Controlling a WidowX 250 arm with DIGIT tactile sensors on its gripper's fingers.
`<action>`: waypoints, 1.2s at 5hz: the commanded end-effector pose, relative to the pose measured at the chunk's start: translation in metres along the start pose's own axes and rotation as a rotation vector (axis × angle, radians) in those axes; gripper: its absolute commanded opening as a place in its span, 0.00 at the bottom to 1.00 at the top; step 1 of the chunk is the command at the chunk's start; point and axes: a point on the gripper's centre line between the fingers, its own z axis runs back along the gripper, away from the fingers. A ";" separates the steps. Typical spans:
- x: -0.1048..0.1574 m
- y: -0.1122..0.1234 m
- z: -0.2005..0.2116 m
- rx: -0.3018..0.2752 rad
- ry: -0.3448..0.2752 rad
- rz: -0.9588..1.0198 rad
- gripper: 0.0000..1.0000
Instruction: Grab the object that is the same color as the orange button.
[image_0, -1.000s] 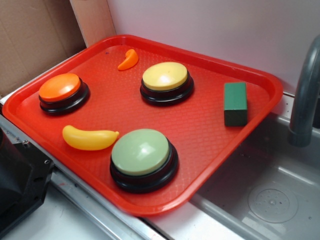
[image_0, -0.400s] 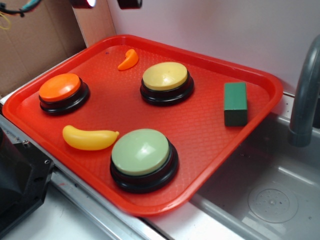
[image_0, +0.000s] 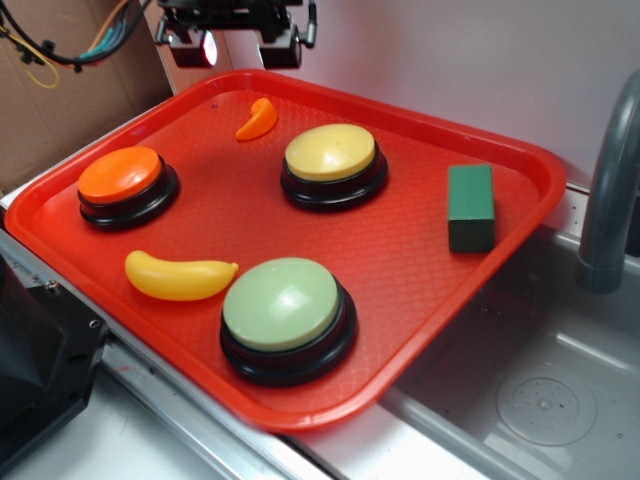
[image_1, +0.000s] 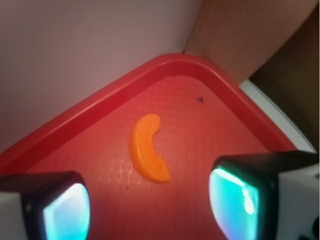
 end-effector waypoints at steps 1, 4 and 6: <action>0.036 0.021 -0.030 -0.049 -0.047 0.033 1.00; 0.029 0.006 -0.064 -0.181 0.078 -0.027 0.00; 0.008 0.014 -0.036 -0.121 0.066 -0.114 0.00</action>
